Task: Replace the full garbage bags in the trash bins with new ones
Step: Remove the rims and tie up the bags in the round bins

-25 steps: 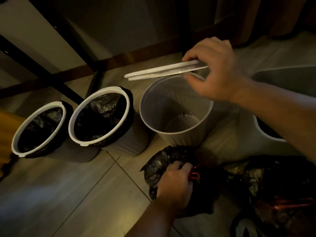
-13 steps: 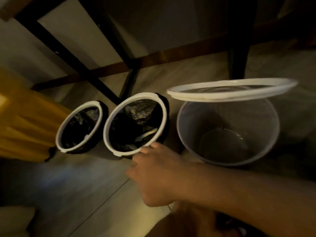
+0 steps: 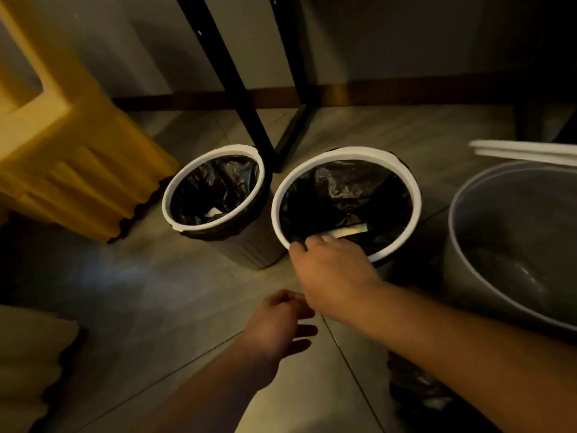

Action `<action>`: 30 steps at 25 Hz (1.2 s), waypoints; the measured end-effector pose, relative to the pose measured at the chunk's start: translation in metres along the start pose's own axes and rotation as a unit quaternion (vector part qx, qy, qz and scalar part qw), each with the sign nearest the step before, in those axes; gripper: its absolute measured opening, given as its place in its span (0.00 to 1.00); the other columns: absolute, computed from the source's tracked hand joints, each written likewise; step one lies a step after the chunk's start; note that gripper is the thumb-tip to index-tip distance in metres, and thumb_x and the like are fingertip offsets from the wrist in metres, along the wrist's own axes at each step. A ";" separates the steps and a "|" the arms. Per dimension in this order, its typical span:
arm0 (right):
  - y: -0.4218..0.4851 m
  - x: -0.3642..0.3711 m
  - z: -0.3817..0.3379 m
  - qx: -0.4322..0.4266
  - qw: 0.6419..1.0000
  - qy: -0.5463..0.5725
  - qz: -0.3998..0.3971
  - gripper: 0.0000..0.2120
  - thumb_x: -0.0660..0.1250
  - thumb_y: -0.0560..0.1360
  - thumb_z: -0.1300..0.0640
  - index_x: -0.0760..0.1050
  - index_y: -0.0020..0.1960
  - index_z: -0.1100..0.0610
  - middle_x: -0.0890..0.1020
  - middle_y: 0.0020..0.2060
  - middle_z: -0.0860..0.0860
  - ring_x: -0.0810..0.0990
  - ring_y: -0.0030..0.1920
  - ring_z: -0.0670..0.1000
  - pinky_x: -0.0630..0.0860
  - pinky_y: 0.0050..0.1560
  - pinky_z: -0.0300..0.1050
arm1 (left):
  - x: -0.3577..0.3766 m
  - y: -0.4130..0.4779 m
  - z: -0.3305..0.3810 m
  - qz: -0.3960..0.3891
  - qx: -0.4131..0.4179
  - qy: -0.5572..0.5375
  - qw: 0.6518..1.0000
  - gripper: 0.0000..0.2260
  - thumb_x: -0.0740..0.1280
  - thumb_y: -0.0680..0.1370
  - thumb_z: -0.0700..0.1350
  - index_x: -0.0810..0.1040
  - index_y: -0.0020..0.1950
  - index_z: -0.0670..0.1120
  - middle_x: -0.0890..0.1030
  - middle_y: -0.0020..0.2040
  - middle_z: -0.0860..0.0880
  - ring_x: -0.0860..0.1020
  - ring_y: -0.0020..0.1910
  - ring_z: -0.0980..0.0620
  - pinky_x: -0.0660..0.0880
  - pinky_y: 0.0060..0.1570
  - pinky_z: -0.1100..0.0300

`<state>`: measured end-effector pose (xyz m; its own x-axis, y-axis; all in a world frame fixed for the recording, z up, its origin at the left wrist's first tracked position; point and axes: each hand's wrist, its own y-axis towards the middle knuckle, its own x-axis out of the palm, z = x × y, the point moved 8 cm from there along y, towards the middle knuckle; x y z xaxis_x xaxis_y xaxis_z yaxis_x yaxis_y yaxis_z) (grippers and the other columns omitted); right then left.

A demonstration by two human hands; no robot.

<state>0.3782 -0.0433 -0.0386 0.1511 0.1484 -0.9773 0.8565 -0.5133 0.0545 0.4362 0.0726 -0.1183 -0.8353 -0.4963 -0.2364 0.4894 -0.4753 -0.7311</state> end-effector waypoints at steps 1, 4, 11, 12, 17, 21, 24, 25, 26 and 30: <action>0.005 0.000 0.000 0.014 1.000 -0.013 -0.013 0.15 0.67 0.79 0.58 0.74 0.65 0.56 0.80 0.55 0.56 0.80 0.55 0.59 0.75 0.45 0.53 | -0.005 0.001 0.000 -0.017 0.007 -0.012 1.000 0.07 0.68 0.79 0.42 0.82 0.56 0.48 0.87 0.52 0.45 0.87 0.39 0.49 0.83 0.39 0.57; 0.015 -0.004 0.004 0.079 0.993 -0.027 -0.087 0.10 0.65 0.79 0.59 0.75 0.60 0.54 0.80 0.53 0.55 0.81 0.51 0.59 0.73 0.43 0.52 | -0.018 0.006 0.011 -0.065 0.023 -0.063 0.996 0.08 0.66 0.80 0.41 0.79 0.59 0.48 0.85 0.55 0.44 0.85 0.41 0.49 0.80 0.40 0.56; 0.020 -0.091 -0.016 0.233 0.962 -0.058 -0.130 0.15 0.65 0.74 0.56 0.76 0.60 0.48 0.83 0.58 0.54 0.81 0.58 0.61 0.78 0.55 0.53 | -0.040 -0.028 0.038 -0.167 0.079 -0.094 0.978 0.08 0.58 0.84 0.36 0.74 0.60 0.43 0.76 0.48 0.40 0.75 0.35 0.48 0.68 0.32 0.61; 0.024 -0.104 -0.017 0.250 0.959 -0.046 -0.127 0.16 0.65 0.74 0.57 0.77 0.61 0.47 0.83 0.59 0.54 0.81 0.59 0.61 0.78 0.57 0.53 | -0.045 -0.030 0.036 -0.170 0.082 -0.090 0.978 0.07 0.59 0.84 0.37 0.75 0.60 0.43 0.76 0.46 0.40 0.74 0.34 0.48 0.67 0.31 0.62; 0.051 -0.146 0.001 0.249 0.960 -0.062 -0.108 0.20 0.68 0.72 0.57 0.76 0.63 0.47 0.83 0.58 0.56 0.81 0.57 0.60 0.78 0.52 0.47 | -0.053 -0.004 0.039 -0.177 0.113 -0.061 0.976 0.04 0.61 0.84 0.35 0.74 0.53 0.42 0.74 0.41 0.42 0.74 0.34 0.48 0.67 0.23 0.67; 0.061 -0.182 0.033 0.221 0.973 -0.024 -0.068 0.23 0.72 0.72 0.60 0.74 0.63 0.43 0.82 0.48 0.47 0.83 0.49 0.52 0.78 0.47 0.46 | -0.057 0.033 0.044 -0.122 0.089 -0.039 0.988 0.04 0.63 0.84 0.44 0.76 0.51 0.46 0.79 0.44 0.44 0.78 0.42 0.45 0.72 0.35 0.57; 0.064 -0.216 0.067 0.217 0.976 0.021 0.007 0.20 0.75 0.73 0.63 0.74 0.57 0.43 0.81 0.46 0.44 0.82 0.45 0.47 0.76 0.41 0.42 | -0.044 0.052 0.058 -0.109 0.086 -0.031 0.990 0.10 0.67 0.82 0.53 0.76 0.52 0.47 0.81 0.45 0.46 0.80 0.42 0.47 0.76 0.39 0.54; 0.062 -0.222 0.081 0.212 0.976 0.025 0.048 0.19 0.75 0.73 0.63 0.74 0.54 0.44 0.81 0.45 0.45 0.80 0.44 0.46 0.74 0.40 0.42 | -0.040 0.060 0.065 -0.093 0.095 -0.027 0.991 0.14 0.69 0.80 0.58 0.75 0.53 0.47 0.82 0.47 0.45 0.82 0.45 0.46 0.79 0.44 0.52; 0.059 -0.226 0.091 0.200 0.974 0.021 0.102 0.17 0.74 0.74 0.62 0.74 0.52 0.44 0.80 0.44 0.44 0.79 0.42 0.45 0.73 0.39 0.42 | -0.037 0.070 0.073 -0.067 0.110 -0.025 0.991 0.17 0.71 0.78 0.61 0.75 0.54 0.48 0.82 0.49 0.45 0.82 0.48 0.45 0.81 0.50 0.48; 0.038 -0.210 0.101 0.137 0.956 -0.057 0.254 0.08 0.67 0.77 0.59 0.82 0.53 0.51 0.81 0.54 0.54 0.80 0.54 0.54 0.74 0.55 0.46 | -0.023 0.091 0.079 -0.038 0.095 -0.069 0.992 0.19 0.73 0.78 0.57 0.72 0.59 0.47 0.81 0.55 0.44 0.82 0.52 0.44 0.84 0.54 0.42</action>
<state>0.3293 -0.1789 0.1478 0.4446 -0.2631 -0.8562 0.5229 -0.6999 0.4866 0.5195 -0.0166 -0.1287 -0.8365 -0.5413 -0.0856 0.4747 -0.6376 -0.6068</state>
